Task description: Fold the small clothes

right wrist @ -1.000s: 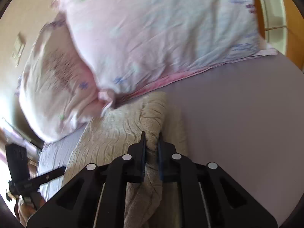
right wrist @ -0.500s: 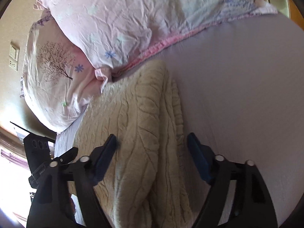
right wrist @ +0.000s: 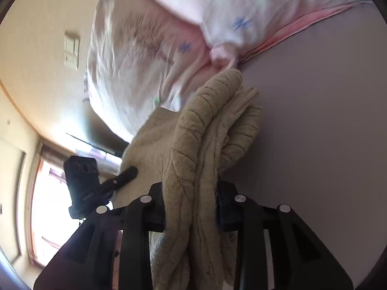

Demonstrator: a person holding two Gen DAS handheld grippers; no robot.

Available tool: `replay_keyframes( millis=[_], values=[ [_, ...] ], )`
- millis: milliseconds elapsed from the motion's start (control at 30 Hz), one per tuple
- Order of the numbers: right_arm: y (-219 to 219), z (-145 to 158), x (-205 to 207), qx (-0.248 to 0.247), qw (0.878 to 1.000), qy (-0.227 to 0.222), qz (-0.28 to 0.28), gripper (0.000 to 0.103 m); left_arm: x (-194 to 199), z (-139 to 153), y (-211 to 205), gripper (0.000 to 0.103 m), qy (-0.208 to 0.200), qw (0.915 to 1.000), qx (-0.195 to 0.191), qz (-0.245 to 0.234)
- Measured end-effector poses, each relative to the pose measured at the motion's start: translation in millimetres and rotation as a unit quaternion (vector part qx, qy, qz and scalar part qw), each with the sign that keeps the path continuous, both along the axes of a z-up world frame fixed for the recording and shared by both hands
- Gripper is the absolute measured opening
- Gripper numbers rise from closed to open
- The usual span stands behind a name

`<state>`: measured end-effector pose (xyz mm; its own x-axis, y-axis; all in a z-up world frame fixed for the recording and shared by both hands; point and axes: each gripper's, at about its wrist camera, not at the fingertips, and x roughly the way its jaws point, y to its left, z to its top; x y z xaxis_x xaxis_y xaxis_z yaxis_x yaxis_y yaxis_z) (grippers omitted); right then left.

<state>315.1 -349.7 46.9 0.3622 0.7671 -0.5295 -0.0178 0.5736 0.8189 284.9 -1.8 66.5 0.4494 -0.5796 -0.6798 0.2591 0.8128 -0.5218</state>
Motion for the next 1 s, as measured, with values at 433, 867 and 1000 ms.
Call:
replay_keyframes(
  millis=[433,867,1000],
  values=[
    [48.0,58.2,-18.5,-0.057,0.994,-0.082,0.035,0.086,-53.8,21.4,-17.2,0.082,-0.071,0.9962,0.042,-0.029],
    [53.2,77.7,-97.6,-0.226,0.968,-0.109,-0.015,0.102,-111.7,-4.5,-30.5,0.101,-0.066,0.9634,0.256,0.047],
    [85.4,53.0,-119.4,-0.292,0.952,-0.094,0.016,0.102,-121.0,-35.9,-21.1,0.101,-0.011,0.9635,0.265,0.037]
  ],
)
